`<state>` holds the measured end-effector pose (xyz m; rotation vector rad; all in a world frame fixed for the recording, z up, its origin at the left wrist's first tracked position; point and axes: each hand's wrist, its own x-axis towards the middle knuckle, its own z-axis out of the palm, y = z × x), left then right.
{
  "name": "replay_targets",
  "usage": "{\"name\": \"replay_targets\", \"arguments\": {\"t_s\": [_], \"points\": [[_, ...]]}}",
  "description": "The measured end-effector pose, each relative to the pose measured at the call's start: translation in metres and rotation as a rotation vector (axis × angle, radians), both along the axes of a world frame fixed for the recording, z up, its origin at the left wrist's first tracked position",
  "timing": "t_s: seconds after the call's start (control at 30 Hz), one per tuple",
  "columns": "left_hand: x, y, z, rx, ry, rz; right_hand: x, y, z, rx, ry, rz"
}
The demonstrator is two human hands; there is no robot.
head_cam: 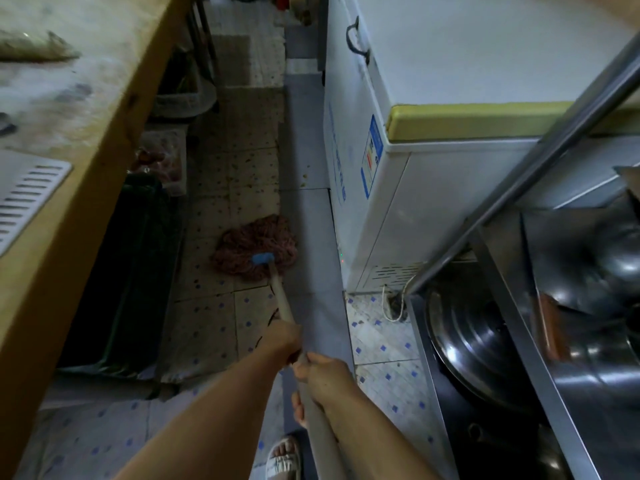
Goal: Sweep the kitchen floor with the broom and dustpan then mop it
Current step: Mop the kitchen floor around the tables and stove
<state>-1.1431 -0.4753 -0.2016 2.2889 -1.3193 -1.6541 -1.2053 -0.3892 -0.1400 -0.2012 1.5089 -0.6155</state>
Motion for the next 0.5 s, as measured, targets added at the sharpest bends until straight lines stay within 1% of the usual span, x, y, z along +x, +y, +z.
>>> {"name": "replay_targets", "arguments": {"t_s": [0.13,0.23,0.33,0.4,0.5], "points": [[-0.003,0.015,0.007,0.018,-0.01,-0.038,-0.001,0.01,0.007,0.035,-0.013,-0.022],[-0.003,0.004,-0.003,0.023,0.026,0.013,0.001,0.001,0.001,0.036,0.017,0.002],[-0.001,-0.018,-0.012,0.007,0.042,0.005,0.005,-0.019,-0.011,0.004,0.062,0.058],[0.002,-0.037,-0.014,0.002,0.055,-0.008,0.006,-0.037,-0.016,-0.006,0.085,0.056],[0.002,-0.075,-0.026,-0.008,0.029,-0.022,0.005,-0.072,-0.021,-0.03,0.118,0.053]]}}
